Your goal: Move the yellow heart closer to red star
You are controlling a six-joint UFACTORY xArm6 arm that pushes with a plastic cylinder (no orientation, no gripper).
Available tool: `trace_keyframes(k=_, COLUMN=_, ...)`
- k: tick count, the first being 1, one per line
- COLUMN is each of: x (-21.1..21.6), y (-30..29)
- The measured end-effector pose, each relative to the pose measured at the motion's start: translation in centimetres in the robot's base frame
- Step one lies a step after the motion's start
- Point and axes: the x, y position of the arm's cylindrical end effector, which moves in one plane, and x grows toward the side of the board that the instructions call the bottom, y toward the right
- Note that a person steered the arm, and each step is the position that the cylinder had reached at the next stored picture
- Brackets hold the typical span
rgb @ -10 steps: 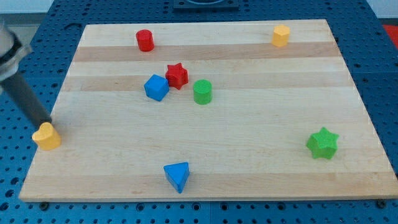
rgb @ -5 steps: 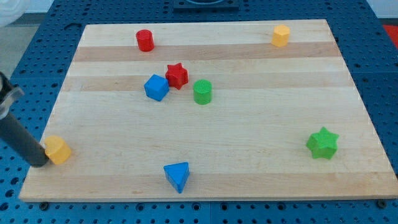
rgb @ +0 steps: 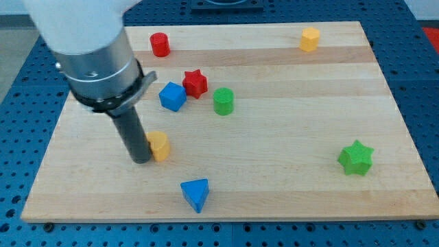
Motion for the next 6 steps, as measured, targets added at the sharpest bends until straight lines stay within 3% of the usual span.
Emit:
trace_keyframes(k=1, x=0.0, y=2.9)
trace_keyframes(k=4, x=-4.5, y=3.1)
trace_keyframes(k=6, x=-4.5, y=3.8)
